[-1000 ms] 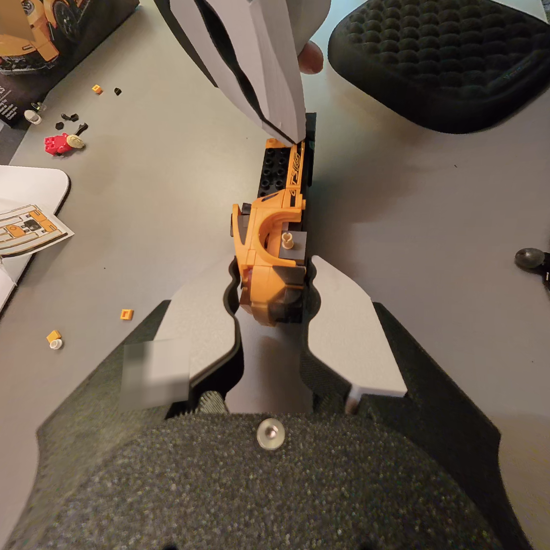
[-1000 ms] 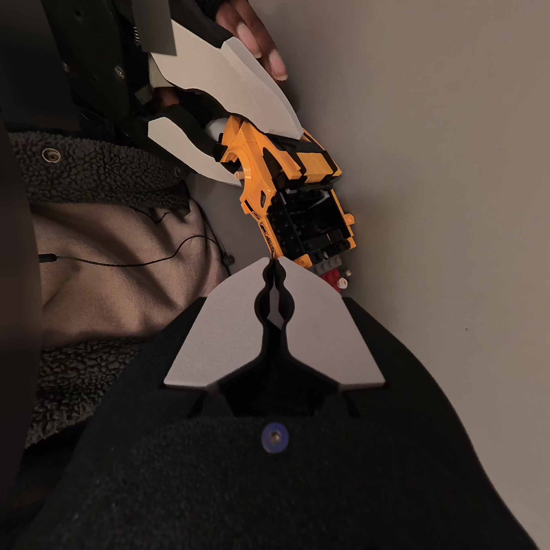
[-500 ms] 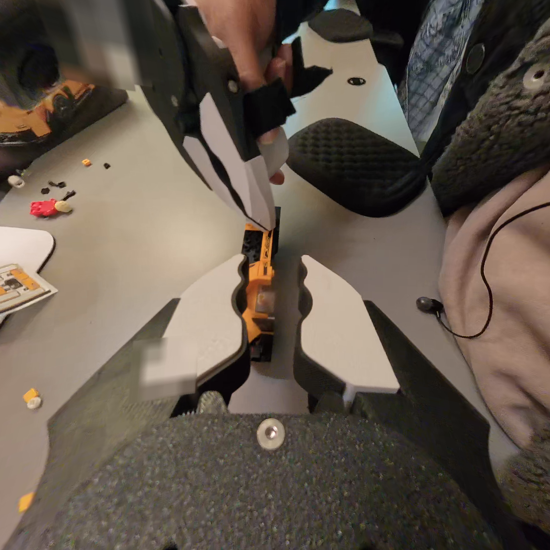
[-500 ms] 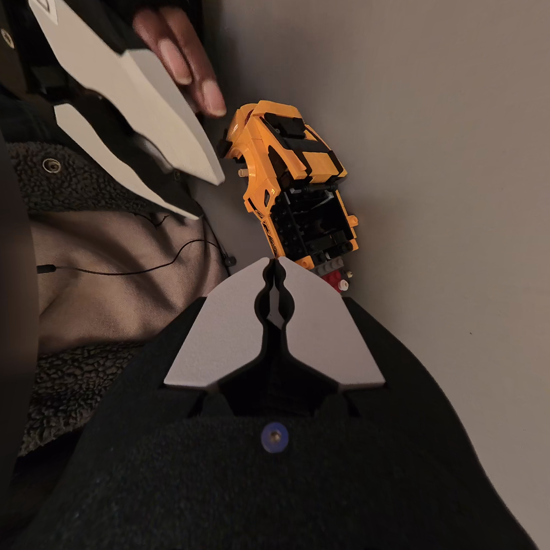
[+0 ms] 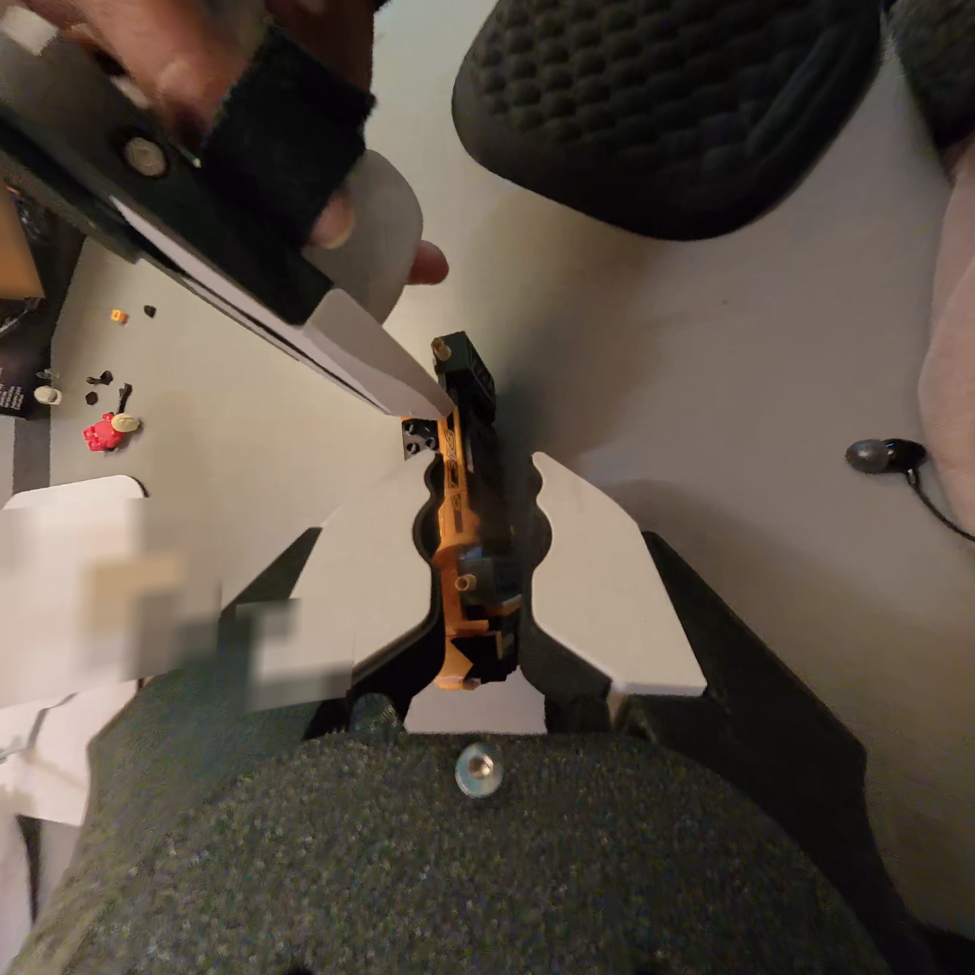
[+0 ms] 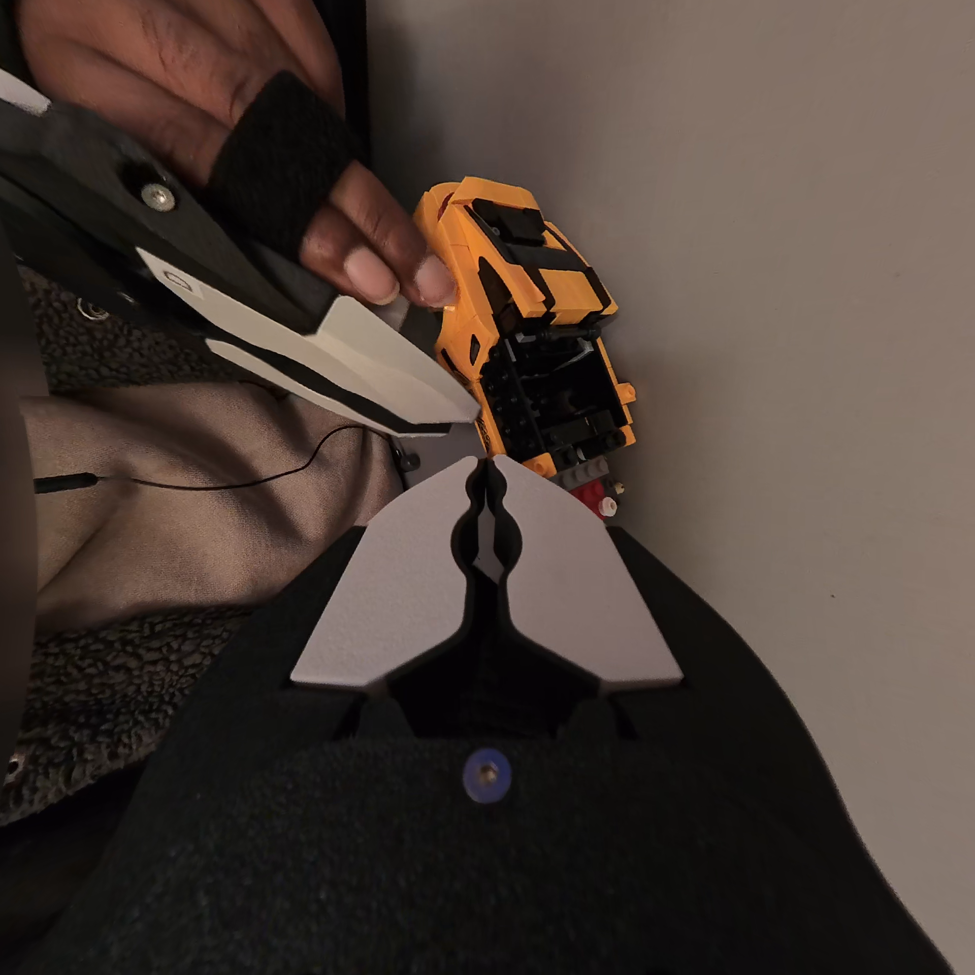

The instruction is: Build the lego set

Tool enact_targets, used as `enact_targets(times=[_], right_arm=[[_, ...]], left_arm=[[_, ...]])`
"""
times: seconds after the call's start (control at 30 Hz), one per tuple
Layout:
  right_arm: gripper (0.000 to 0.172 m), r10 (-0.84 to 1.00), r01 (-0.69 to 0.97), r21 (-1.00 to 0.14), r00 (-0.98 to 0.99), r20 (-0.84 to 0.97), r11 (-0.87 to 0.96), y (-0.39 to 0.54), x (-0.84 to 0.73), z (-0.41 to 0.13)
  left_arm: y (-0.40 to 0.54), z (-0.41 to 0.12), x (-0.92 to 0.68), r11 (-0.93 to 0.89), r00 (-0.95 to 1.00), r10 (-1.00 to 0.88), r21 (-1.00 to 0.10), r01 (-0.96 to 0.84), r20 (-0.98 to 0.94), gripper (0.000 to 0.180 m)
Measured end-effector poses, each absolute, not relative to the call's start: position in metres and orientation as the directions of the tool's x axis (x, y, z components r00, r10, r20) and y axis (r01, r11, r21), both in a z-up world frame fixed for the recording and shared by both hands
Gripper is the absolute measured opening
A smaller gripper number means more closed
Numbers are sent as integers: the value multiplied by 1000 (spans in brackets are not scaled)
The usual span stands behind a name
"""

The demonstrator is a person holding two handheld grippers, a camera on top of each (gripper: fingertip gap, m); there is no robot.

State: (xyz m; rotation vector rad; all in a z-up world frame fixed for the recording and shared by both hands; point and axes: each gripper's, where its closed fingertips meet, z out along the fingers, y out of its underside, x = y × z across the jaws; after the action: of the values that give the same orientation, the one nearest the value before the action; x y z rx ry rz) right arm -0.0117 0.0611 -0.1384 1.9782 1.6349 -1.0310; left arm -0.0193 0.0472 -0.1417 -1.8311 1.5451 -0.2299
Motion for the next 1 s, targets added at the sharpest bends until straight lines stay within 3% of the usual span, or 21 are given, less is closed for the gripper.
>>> enact_targets(times=[1.0], right_arm=[[0,678,950,-165,61,-732,-263,66,-12,-139]], left_arm=[[48,-144,-22,41,261,-884,-620,-784,-388,22]])
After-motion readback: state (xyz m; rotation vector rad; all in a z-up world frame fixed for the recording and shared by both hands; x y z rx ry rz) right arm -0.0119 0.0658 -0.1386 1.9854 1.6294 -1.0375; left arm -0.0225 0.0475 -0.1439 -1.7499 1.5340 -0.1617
